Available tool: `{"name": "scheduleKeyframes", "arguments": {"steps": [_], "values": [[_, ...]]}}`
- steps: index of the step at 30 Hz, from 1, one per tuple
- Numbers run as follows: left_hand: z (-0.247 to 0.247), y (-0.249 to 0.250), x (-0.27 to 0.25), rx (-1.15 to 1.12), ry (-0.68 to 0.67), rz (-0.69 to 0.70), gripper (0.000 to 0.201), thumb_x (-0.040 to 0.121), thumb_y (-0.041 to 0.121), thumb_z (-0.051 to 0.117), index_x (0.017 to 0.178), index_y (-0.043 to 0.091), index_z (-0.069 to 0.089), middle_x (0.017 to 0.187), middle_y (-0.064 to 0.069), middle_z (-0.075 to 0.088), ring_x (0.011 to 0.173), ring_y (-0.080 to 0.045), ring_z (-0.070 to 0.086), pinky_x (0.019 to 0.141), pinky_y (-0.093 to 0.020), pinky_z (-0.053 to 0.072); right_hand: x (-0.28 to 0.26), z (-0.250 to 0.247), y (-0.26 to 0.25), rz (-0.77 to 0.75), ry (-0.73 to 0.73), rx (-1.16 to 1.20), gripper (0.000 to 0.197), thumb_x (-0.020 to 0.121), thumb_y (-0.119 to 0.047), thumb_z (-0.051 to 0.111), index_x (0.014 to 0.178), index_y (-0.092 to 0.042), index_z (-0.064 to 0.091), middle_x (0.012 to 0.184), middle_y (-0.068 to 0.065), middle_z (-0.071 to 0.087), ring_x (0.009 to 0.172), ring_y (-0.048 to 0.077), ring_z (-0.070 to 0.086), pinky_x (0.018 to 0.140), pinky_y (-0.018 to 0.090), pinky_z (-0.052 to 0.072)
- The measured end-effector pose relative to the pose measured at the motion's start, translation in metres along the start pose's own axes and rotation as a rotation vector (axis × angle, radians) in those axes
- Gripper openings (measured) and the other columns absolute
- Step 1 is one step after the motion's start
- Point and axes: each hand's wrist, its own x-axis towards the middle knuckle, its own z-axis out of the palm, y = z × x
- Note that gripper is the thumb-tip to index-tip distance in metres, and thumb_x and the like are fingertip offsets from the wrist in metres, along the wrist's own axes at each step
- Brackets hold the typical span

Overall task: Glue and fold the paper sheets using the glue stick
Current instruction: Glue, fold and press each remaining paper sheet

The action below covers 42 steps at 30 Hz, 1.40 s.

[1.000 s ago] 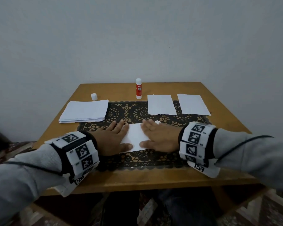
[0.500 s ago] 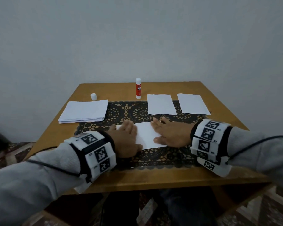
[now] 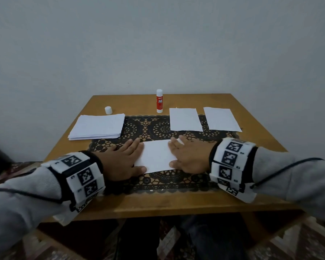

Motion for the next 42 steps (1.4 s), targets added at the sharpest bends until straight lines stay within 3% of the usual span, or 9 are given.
{"name": "scheduleKeyframes", "arguments": {"steps": [6,14,18,20,24,26,31,36,42], "values": [[0.0,-0.001,0.001,-0.003,-0.002,0.008,0.081,0.095,0.061,0.02,0.148,0.019,-0.024,0.154,0.001,-0.03,0.144,-0.015,-0.022,0.119,-0.048,-0.001,0.025,-0.007,-0.037,-0.044,0.038,0.029,0.069,0.104,-0.042,0.026,0.154,-0.009,-0.007,0.161,0.006,-0.014,0.149,0.029,-0.009,0.119,0.05,0.011],[-0.001,0.01,-0.013,-0.012,-0.007,-0.018,0.083,0.094,0.063,0.016,0.147,0.013,-0.024,0.154,-0.006,-0.03,0.144,-0.019,-0.022,0.119,-0.047,-0.002,-0.001,0.012,0.022,-0.019,0.006,0.07,0.07,0.102,-0.051,0.02,0.152,-0.016,-0.015,0.159,0.0,-0.022,0.147,0.024,-0.016,0.12,0.046,0.001],[0.011,0.052,-0.043,0.048,-0.042,0.132,0.1,0.076,0.075,0.001,0.145,0.008,-0.026,0.149,-0.01,-0.034,0.141,-0.023,-0.027,0.12,-0.043,-0.006,-0.003,0.014,0.024,-0.007,-0.002,0.083,0.069,0.103,-0.049,0.02,0.153,-0.015,-0.014,0.16,0.0,-0.022,0.148,0.023,-0.017,0.119,0.047,0.002],[0.014,0.057,-0.048,0.04,-0.046,0.186,0.098,0.076,0.073,0.001,0.145,0.01,-0.026,0.15,-0.007,-0.035,0.141,-0.02,-0.028,0.119,-0.04,-0.008,-0.002,0.013,0.023,-0.005,-0.007,0.082,0.069,0.103,-0.048,0.021,0.153,-0.015,-0.014,0.16,0.001,-0.022,0.148,0.023,-0.017,0.119,0.049,0.002],[-0.003,0.023,-0.026,-0.029,-0.026,0.049,0.103,0.069,0.077,-0.003,0.147,0.012,-0.022,0.154,-0.008,-0.028,0.143,-0.019,-0.022,0.117,-0.038,-0.007,-0.002,0.013,0.024,-0.011,-0.009,0.077,0.069,0.103,-0.048,0.021,0.153,-0.015,-0.014,0.16,0.001,-0.022,0.148,0.023,-0.017,0.119,0.049,0.004],[-0.006,0.019,-0.019,-0.019,-0.029,0.018,0.096,0.08,0.073,0.003,0.147,0.009,-0.022,0.154,-0.01,-0.028,0.144,-0.02,-0.02,0.119,-0.038,-0.005,-0.002,0.013,0.024,-0.013,-0.013,0.072,0.069,0.103,-0.049,0.021,0.153,-0.015,-0.014,0.16,0.001,-0.022,0.148,0.023,-0.017,0.119,0.049,0.004],[-0.006,0.026,-0.016,-0.034,-0.044,0.184,0.073,0.097,0.055,0.013,0.148,0.016,-0.02,0.154,-0.001,-0.028,0.142,-0.013,-0.022,0.118,-0.039,-0.007,0.0,0.013,0.026,-0.014,-0.022,0.081,0.07,0.103,-0.05,0.02,0.152,-0.015,-0.015,0.159,0.0,-0.022,0.147,0.023,-0.018,0.119,0.049,0.004],[-0.008,-0.007,0.005,-0.032,-0.004,0.065,0.069,0.101,0.048,0.019,0.149,0.018,-0.021,0.155,0.002,-0.028,0.143,-0.012,-0.022,0.119,-0.044,-0.003,-0.008,0.01,0.015,-0.02,-0.008,0.038,0.075,0.101,-0.054,0.02,0.152,-0.011,-0.014,0.159,0.006,-0.022,0.147,0.024,-0.018,0.121,0.046,0.0],[-0.006,-0.008,0.01,-0.02,-0.01,0.07,0.071,0.101,0.048,0.021,0.148,0.018,-0.021,0.155,0.001,-0.029,0.143,-0.013,-0.022,0.119,-0.045,-0.002,-0.024,0.018,-0.048,-0.274,-0.013,-0.021,0.082,0.098,-0.061,0.02,0.151,-0.01,-0.015,0.158,0.008,-0.025,0.146,0.023,-0.021,0.121,0.04,-0.004]]}}
